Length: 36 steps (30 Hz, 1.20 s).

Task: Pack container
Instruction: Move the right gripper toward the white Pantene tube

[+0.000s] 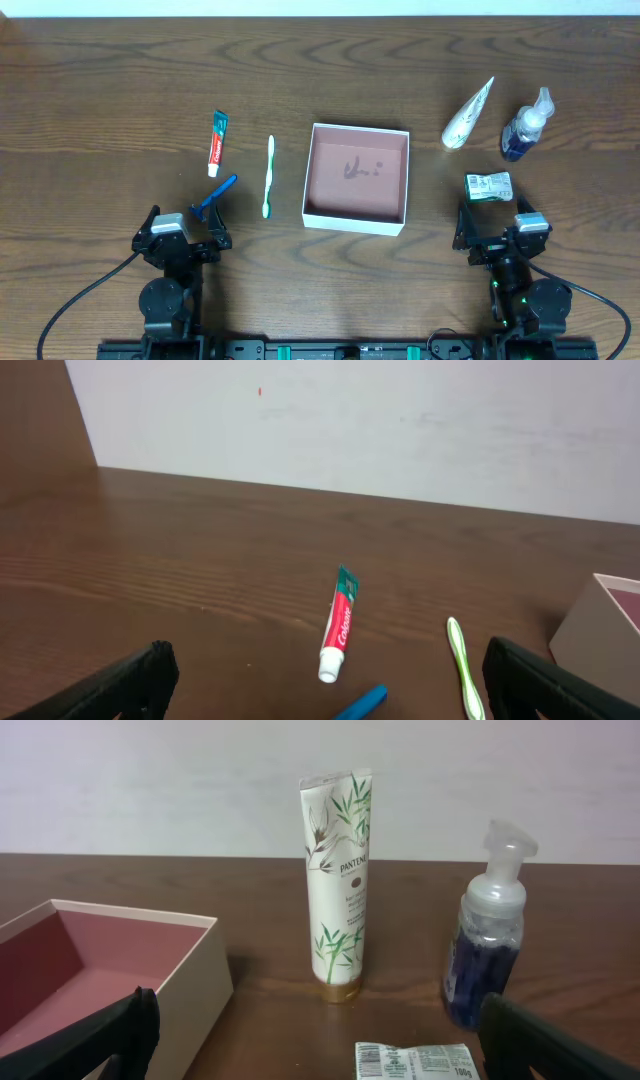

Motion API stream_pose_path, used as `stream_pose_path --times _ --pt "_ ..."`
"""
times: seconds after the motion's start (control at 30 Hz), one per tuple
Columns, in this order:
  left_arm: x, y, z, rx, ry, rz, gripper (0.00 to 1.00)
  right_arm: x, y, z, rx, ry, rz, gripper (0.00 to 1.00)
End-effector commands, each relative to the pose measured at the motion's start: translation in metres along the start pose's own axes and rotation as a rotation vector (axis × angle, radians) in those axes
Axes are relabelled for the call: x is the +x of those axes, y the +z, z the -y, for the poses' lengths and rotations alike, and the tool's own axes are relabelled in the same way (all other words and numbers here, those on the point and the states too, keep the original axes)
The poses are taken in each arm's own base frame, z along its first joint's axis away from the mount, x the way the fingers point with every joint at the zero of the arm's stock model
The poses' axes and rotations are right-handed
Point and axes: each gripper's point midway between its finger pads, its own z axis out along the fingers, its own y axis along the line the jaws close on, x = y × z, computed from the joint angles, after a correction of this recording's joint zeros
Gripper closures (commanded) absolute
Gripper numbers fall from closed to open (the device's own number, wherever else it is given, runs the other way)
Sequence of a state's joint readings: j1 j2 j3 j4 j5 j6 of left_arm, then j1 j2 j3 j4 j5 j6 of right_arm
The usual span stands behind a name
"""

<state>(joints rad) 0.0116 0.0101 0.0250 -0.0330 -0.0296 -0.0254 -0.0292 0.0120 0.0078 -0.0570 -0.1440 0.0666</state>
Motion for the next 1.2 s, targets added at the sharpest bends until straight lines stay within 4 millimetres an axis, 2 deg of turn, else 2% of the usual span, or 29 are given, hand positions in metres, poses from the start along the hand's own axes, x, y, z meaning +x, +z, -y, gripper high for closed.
stream_pose_path --times 0.0,0.37,0.53,0.8,0.97,1.17 --pt "0.018 0.001 -0.005 -0.021 0.011 -0.050 0.02 0.000 0.000 0.003 0.014 -0.027 0.002 0.01" --pt "0.018 0.001 -0.005 -0.021 0.011 -0.050 0.02 -0.009 0.000 0.000 0.000 -0.019 0.038 0.01" --pt "0.018 0.001 -0.005 -0.021 0.011 -0.050 0.02 -0.027 -0.005 -0.026 -0.148 -0.031 0.096 0.01" --pt "0.018 0.001 -0.005 -0.021 0.011 -0.050 0.02 -0.060 -0.009 -0.032 -0.165 -0.005 0.074 0.01" --pt "0.018 0.001 -0.005 -0.021 0.011 -0.050 0.02 -0.084 0.002 -0.036 -0.184 -0.003 -0.017 0.01" --pt "0.018 0.001 -0.005 -0.021 0.011 -0.050 0.02 -0.104 0.029 -0.043 -0.236 0.026 -0.160 0.01"
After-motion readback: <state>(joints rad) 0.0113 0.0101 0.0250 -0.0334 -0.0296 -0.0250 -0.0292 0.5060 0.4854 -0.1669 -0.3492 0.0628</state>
